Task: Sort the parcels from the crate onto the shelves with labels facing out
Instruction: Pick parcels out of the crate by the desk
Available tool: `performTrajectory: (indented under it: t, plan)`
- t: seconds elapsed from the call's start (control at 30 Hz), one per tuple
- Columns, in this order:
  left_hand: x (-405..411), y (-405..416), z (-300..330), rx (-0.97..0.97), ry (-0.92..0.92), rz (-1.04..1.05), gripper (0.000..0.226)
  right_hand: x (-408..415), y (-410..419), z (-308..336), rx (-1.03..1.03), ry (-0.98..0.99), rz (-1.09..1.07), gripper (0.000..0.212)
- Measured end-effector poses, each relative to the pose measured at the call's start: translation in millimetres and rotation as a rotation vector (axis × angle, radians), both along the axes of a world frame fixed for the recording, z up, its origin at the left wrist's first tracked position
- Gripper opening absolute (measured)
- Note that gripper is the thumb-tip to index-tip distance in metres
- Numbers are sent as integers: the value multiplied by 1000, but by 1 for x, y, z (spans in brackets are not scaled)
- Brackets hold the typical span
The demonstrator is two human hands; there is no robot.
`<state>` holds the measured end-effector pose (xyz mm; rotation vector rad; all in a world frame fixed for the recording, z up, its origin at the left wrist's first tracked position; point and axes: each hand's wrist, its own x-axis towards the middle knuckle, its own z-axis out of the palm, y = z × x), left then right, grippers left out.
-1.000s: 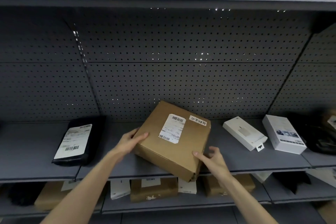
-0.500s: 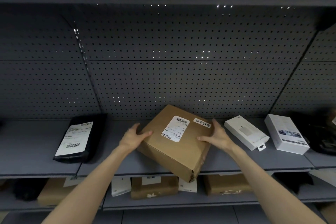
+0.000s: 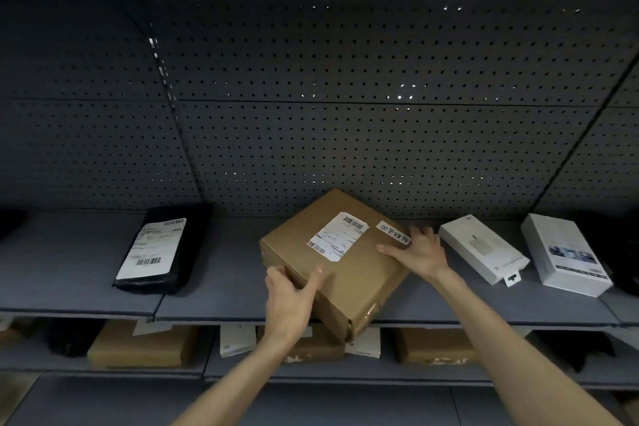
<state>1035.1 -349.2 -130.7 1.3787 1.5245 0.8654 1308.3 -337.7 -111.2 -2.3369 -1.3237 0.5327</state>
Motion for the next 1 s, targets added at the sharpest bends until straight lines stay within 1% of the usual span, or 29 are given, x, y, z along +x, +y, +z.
performTrajectory:
  t: [0.07,0.13,0.2,0.27,0.37,0.43,0.53,0.63,0.77,0.87,0.93,1.0]
  plan:
    - [-1,6,-3,-5,37,1,74,-9,-7,-1,4,-72,-18,87]
    - [-3,12,-6,2,93,-1,76,-16,-16,-9,71,-82,-41,73]
    - [-8,20,-7,11,71,-31,71,-21,-29,-15,158,-8,-75,61]
    - [-14,30,-6,4,-9,-89,66,-26,-43,-21,229,76,-125,48]
    - [-17,47,2,-28,-75,-188,65,-38,-61,-29,299,178,-218,39]
    - [-18,60,8,-58,-70,-257,68,-49,-71,-34,326,228,-261,37]
    - [-20,77,12,-65,-14,-340,72,-54,-75,-30,263,265,-303,39]
    - [-21,78,11,3,96,-263,77,-39,-65,-23,225,320,-303,43]
    - [-34,59,3,34,257,-139,90,-16,-39,-10,265,316,-199,60]
    - [-43,34,9,83,419,-44,85,-5,-10,3,256,267,-79,65]
    - [-46,19,15,44,493,-21,83,0,10,7,236,194,12,62]
    - [-48,13,12,-56,550,-24,90,5,29,8,188,126,81,62]
